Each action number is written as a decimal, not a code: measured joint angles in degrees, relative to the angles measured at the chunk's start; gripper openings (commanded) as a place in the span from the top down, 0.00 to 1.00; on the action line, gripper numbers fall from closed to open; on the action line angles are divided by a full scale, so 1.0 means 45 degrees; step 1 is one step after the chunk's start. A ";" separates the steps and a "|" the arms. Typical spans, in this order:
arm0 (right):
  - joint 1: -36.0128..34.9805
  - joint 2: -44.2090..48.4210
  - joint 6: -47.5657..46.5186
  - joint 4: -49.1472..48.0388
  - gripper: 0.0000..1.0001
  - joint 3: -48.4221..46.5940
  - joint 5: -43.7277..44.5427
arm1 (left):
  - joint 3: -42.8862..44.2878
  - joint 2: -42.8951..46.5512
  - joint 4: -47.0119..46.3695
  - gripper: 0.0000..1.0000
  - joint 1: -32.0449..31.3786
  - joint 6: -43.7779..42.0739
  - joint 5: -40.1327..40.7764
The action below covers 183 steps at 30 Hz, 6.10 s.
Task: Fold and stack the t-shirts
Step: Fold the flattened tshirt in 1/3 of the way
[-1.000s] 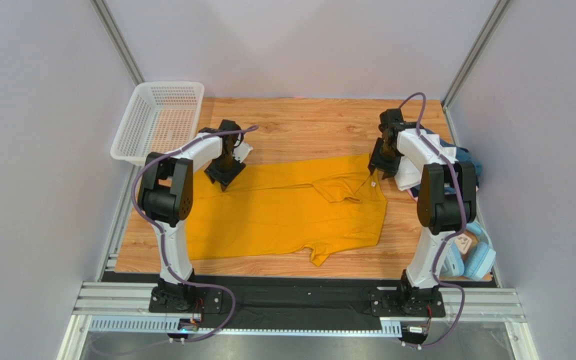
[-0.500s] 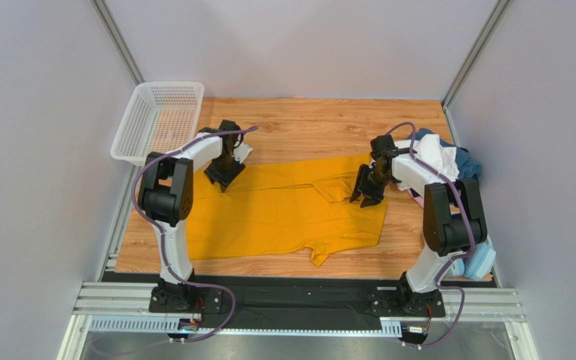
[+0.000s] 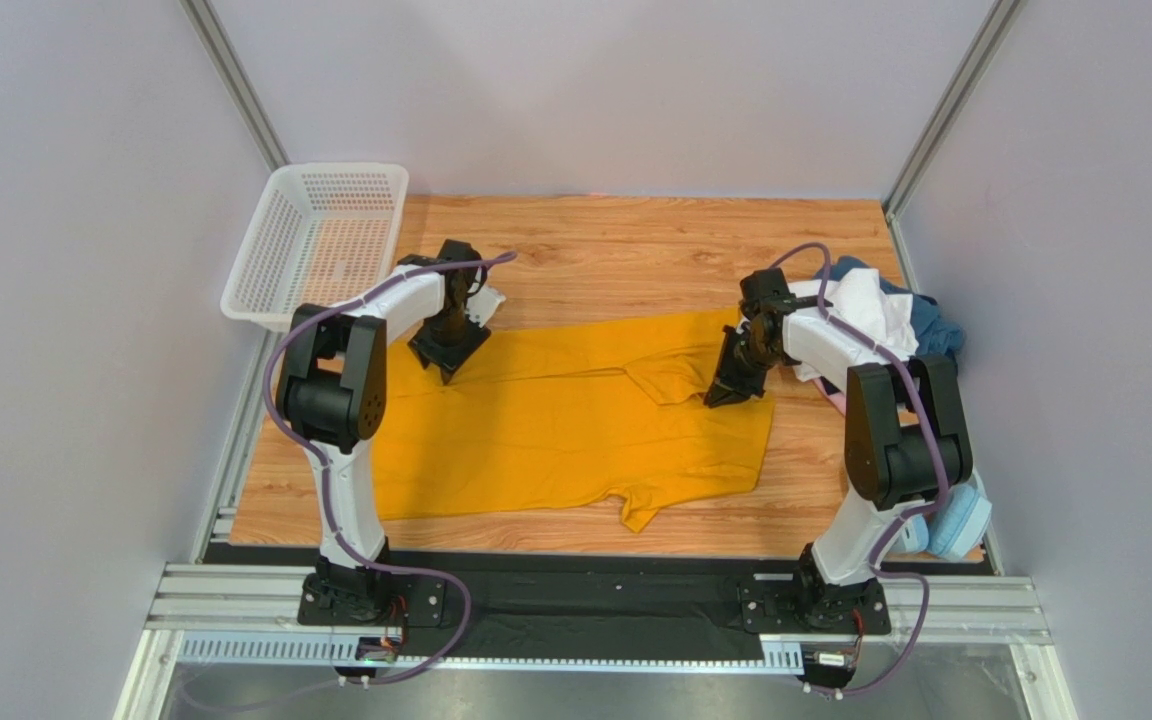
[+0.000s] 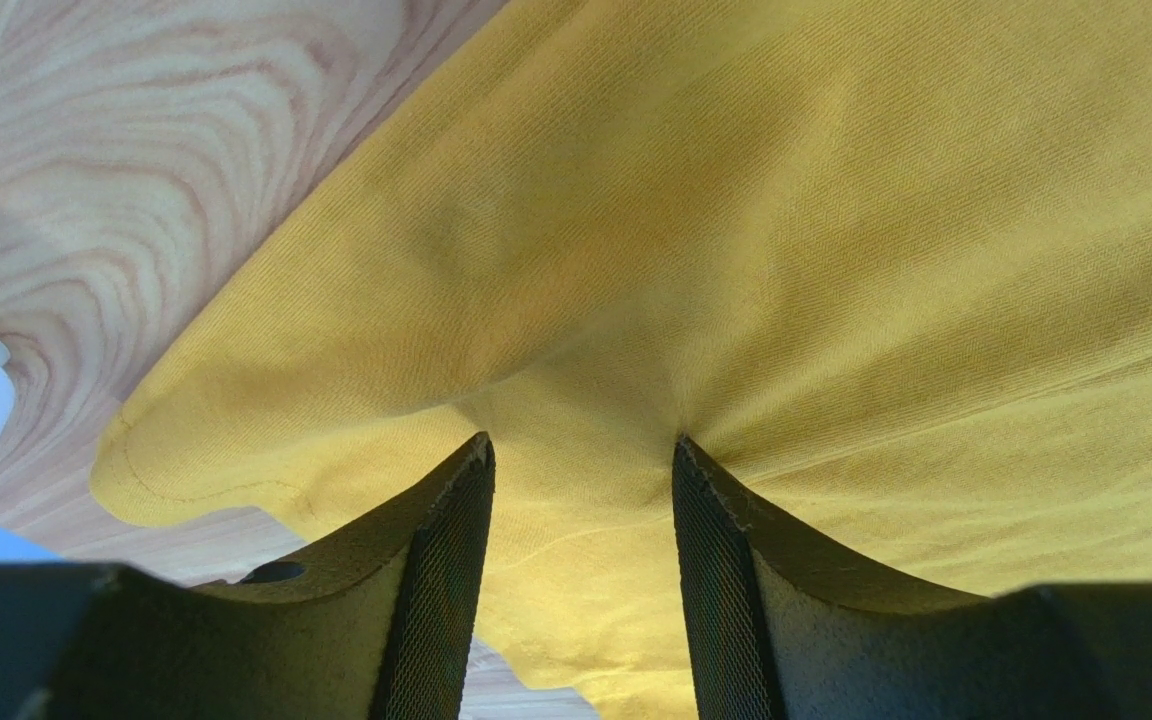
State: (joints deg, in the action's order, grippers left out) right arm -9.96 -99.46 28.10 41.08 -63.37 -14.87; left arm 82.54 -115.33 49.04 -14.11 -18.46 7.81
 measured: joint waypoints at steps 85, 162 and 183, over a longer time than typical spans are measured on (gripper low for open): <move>0.0588 0.2550 -0.0238 0.0743 1.00 0.0491 0.0976 | 0.0063 -0.0063 0.0165 0.47 0.0000 -0.0005 -0.0068; 0.0214 -0.3220 0.2297 -0.2297 0.60 -0.0772 -0.5770 | 0.0359 0.0884 -0.0015 0.46 0.0928 0.0049 0.0029; -0.0248 -0.1103 0.0942 0.0126 0.51 -0.3929 -0.1151 | 0.0010 0.3934 0.1093 0.46 0.1001 0.0160 -0.1987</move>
State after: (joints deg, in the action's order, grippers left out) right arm -11.07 -104.42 32.34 41.65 -81.06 -20.05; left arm 82.59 -97.62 53.95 -9.61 -17.74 -1.13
